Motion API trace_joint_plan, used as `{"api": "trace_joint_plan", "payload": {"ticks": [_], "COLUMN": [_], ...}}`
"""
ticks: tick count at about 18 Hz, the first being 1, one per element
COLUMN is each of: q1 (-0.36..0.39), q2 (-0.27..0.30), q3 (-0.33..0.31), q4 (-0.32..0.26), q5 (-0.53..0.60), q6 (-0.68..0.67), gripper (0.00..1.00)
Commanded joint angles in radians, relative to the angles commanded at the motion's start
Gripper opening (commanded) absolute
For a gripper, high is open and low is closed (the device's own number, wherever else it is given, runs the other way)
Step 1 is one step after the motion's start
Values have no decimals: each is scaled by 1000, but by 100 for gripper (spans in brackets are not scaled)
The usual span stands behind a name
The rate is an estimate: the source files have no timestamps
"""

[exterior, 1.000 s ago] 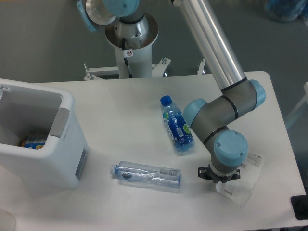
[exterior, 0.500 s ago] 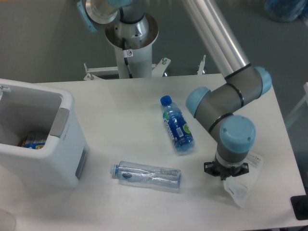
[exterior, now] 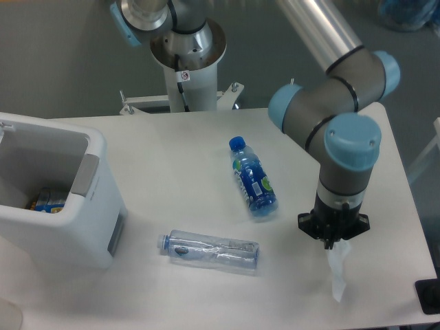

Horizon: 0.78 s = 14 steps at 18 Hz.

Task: Open the trash can
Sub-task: 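Lift the receipt and carry it over the open bin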

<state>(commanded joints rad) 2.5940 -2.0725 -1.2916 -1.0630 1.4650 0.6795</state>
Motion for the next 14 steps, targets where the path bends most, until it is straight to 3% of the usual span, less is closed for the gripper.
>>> {"api": "trace_joint_plan", "payload": {"ticks": [7, 14], "q1": [-29, -123], "q2": [97, 245], "q3": [0, -14], "q4": [0, -2], "q5": [-100, -207], "q6": [0, -15], "gripper": [0, 0]}}
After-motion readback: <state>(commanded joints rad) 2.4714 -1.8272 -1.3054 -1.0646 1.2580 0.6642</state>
